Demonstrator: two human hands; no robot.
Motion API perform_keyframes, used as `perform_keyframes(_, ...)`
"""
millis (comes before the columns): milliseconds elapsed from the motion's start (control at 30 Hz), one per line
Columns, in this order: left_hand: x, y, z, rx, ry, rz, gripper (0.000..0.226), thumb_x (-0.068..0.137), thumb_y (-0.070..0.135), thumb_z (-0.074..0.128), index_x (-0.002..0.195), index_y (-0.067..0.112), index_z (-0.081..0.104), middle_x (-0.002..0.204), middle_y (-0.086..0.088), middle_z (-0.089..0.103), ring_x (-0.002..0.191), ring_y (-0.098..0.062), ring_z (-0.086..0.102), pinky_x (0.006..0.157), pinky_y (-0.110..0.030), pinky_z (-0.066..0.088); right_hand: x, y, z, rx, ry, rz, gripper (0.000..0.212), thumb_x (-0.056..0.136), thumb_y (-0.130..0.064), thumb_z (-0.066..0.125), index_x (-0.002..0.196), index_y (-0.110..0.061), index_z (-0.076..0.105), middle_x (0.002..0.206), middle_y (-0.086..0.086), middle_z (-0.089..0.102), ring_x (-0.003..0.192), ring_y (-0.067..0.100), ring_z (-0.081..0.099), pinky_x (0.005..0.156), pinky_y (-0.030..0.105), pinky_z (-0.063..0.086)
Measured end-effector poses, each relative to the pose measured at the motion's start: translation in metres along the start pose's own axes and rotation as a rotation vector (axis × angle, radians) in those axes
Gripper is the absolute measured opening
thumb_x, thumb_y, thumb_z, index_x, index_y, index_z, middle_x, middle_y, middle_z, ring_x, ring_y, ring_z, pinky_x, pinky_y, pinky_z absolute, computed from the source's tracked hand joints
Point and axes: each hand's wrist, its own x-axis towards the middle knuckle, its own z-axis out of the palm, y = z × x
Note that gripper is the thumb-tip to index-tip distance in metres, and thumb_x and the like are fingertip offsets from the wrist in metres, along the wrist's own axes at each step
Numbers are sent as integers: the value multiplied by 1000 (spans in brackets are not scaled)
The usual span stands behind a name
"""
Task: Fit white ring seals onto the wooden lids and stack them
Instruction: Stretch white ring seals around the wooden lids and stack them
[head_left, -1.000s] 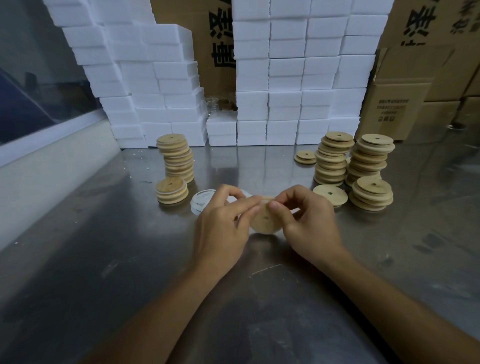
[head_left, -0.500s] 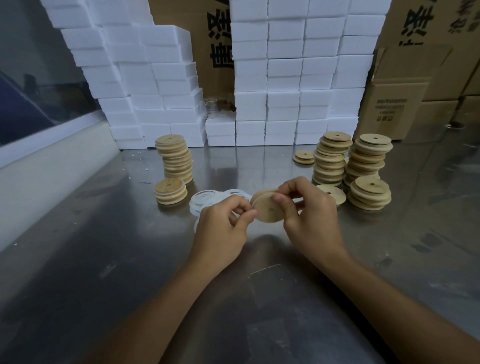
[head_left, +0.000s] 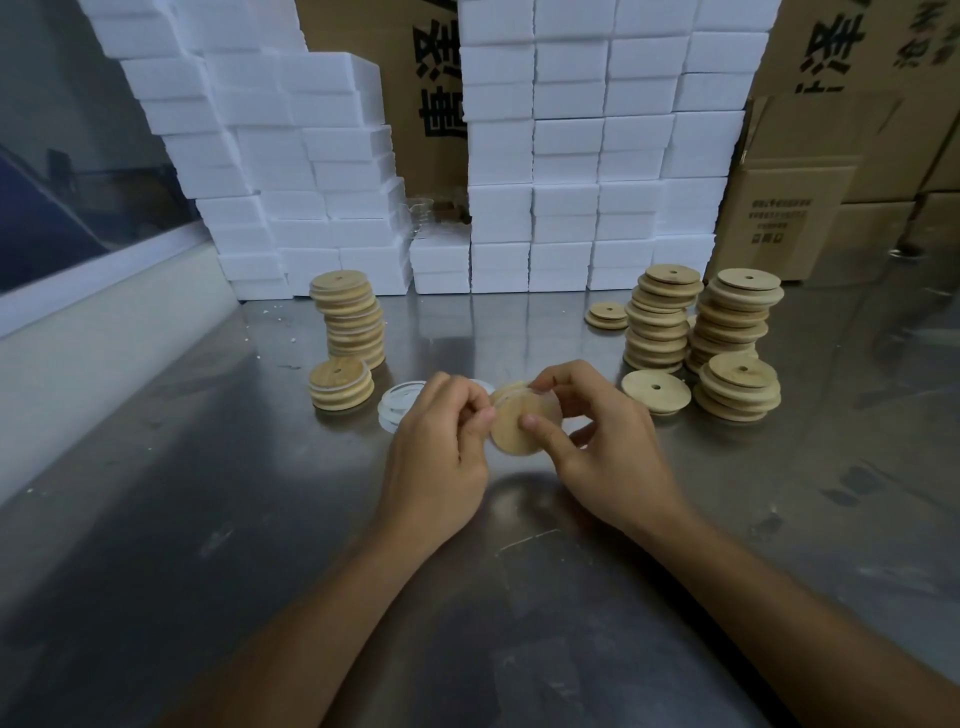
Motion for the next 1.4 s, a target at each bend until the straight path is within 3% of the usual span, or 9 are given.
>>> perform_keyframes(167,-4,6,0,125,-24,121,9,92,16,54,85,12,57,94,5,49,79,-16,50,59,-42,47,-1,-1,3,-73,-26,-99,9,88,-11,69,90,-16,63,86,-7,67,82,14,63,65,39,53)
perform_keyframes(333,-3,7,-1,76,-6,112,11,95,23,53,89,15,57,94,5,51,80,-12,49,61,-36,46,-1,-1,6,95,31,25,19,89,-4,68,82,-20,60,77,-12,66,74,8,65,61,26,53)
perform_keyframes(400,-2,5,0,25,-8,78,10,94,24,54,90,15,56,90,4,54,78,-12,50,62,-37,46,0,-1,6,191,78,119,25,89,-3,67,79,-24,58,74,-11,64,68,10,65,60,30,54)
perform_keyframes(600,-2,-2,3,-100,-1,-67,8,90,36,55,85,35,49,80,12,60,74,-10,60,60,-27,47,1,-6,6,544,141,317,14,92,2,62,82,-6,57,77,0,64,63,7,65,56,28,57)
perform_keyframes(667,-2,-5,5,-146,-17,-126,11,89,37,55,82,39,47,82,13,60,69,-12,61,60,-33,50,0,-7,6,618,117,365,11,93,0,62,83,-5,57,75,-2,65,65,7,65,56,29,57)
perform_keyframes(867,-2,-8,4,-92,22,-93,9,90,26,54,84,27,47,74,10,55,68,-11,53,58,-27,42,-1,-1,4,159,15,147,20,88,-15,71,87,-26,55,84,-9,68,79,11,69,63,26,57)
perform_keyframes(1067,-4,0,2,17,-107,45,6,92,18,52,86,19,52,79,10,53,72,-7,49,58,-23,37,-3,1,6,12,-105,-15,18,90,-18,66,96,-31,56,89,-16,65,82,9,62,62,17,47)
perform_keyframes(1167,-3,1,1,-19,-86,41,7,92,17,55,86,19,53,80,11,54,73,-7,50,59,-22,39,-3,0,7,22,-93,-28,14,92,-14,64,95,-26,58,84,-16,64,78,11,61,60,16,44)
perform_keyframes(1400,-2,0,2,-93,-79,-32,11,89,30,58,83,26,50,73,4,57,67,-18,56,61,-41,47,2,-1,4,249,78,139,24,95,-1,56,87,-23,54,82,-5,63,75,13,62,62,40,54)
